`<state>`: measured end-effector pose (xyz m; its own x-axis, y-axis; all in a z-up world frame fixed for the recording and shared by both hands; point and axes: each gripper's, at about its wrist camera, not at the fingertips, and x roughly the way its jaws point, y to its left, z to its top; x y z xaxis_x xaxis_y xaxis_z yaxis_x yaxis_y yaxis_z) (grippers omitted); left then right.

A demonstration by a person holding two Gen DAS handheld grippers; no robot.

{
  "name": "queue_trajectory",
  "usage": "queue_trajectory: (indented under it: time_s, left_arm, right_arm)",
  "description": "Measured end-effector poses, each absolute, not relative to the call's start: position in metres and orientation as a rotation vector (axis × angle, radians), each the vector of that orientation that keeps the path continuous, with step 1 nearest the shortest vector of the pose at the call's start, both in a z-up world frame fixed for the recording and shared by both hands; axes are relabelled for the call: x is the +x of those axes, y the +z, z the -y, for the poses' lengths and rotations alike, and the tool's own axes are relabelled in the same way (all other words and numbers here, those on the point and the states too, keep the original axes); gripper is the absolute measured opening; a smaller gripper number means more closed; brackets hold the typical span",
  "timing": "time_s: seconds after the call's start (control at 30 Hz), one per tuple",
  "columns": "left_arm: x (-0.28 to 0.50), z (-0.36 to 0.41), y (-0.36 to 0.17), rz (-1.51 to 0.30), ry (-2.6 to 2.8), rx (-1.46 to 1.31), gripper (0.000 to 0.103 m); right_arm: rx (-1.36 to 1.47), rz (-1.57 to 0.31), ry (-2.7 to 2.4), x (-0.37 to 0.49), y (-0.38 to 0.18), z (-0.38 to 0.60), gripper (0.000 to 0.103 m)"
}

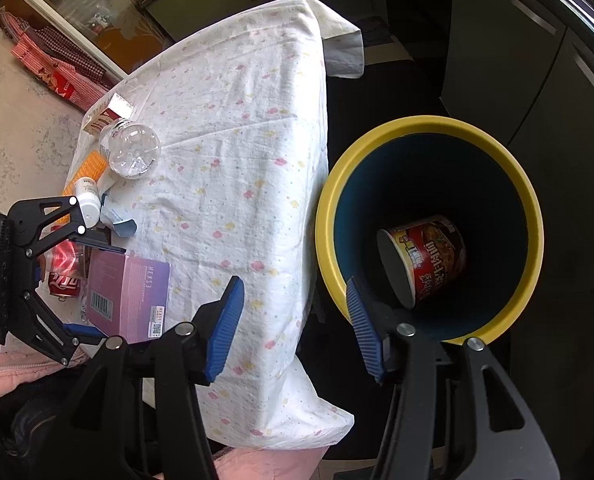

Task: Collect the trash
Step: 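Grasp the pink box with the left gripper and lift it toward the bin, then open the left gripper over the yellow bin to drop the pink box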

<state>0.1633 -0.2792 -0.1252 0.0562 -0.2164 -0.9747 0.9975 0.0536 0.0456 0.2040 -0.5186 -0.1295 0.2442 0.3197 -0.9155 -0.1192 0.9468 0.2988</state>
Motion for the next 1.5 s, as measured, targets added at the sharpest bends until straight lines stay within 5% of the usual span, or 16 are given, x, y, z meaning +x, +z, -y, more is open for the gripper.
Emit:
queue_trajectory:
  time_s: [0.67, 1.07, 1.27, 1.5]
  left_arm:
    - [0.207, 0.378, -0.09, -0.959, -1.16, 0.963, 0.076]
    - [0.251, 0.502, -0.143, -0.986, -1.155, 0.999, 0.077]
    - [0.254, 0.496, -0.134, -0.973, -1.139, 0.978, 0.082]
    - [0.234, 0.424, -0.056, -0.842, -1.121, 0.857, 0.092]
  right_arm:
    - [0.267, -1.175, 0.129, 0.145, -0.123, 0.596, 0.052]
    - [0.386, -1.194, 0.026, 0.116, -0.148, 0.647, 0.053]
    - [0.392, -1.195, 0.033, 0.119, -0.152, 0.645, 0.054]
    - [0.384, -1.188, 0.061, 0.124, -0.15, 0.634, 0.056]
